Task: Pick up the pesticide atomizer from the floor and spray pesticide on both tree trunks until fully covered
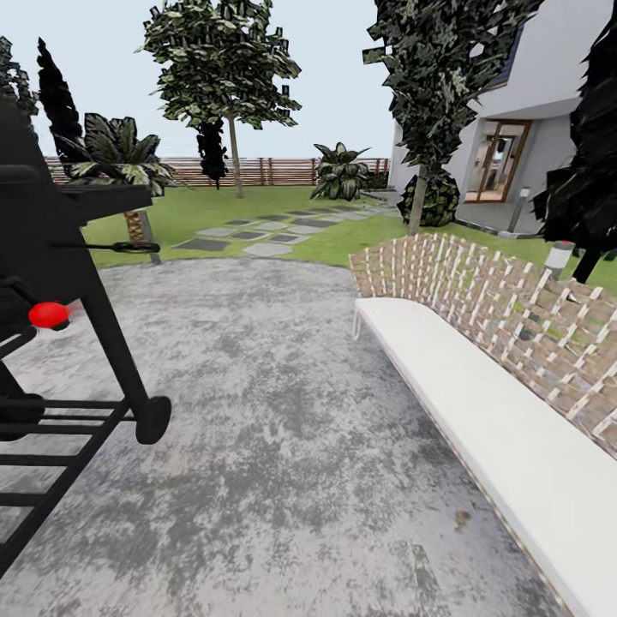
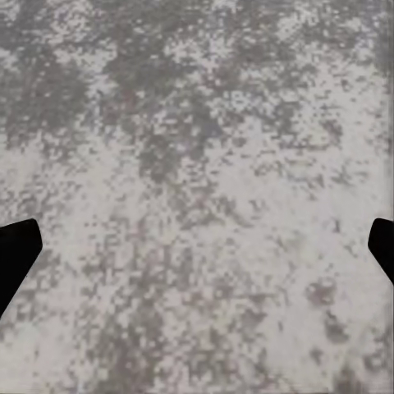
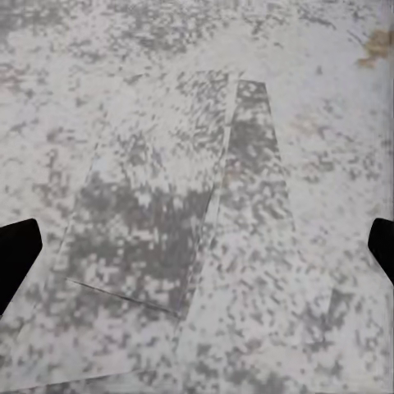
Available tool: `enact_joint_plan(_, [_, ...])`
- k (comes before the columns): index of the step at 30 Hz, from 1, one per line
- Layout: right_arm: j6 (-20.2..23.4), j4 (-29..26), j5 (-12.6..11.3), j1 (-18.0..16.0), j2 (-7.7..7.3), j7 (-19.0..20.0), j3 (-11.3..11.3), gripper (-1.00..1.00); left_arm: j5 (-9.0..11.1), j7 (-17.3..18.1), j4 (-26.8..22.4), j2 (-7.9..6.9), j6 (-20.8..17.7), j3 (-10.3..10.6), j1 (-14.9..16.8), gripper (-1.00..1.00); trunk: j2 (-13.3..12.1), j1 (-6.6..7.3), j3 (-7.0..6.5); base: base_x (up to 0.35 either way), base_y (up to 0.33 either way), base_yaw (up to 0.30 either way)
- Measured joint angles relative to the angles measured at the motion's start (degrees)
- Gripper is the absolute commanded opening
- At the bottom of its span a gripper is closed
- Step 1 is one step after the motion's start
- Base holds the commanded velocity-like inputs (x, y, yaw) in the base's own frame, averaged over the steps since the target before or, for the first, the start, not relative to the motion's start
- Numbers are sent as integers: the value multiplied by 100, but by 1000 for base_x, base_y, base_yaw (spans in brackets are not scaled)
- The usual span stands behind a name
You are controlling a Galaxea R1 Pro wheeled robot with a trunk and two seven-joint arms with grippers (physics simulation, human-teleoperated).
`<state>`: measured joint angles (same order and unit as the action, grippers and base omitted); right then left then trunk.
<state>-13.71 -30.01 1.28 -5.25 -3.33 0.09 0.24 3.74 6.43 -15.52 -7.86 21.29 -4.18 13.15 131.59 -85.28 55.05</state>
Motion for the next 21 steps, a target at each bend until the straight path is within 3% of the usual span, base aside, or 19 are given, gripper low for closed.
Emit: enact_joint_plan(21, [-1, 9, 0, 0, 9, -17, 0, 100, 0, 0, 0, 0, 0, 0, 0, 100, 0, 0, 0, 339, -79, 56])
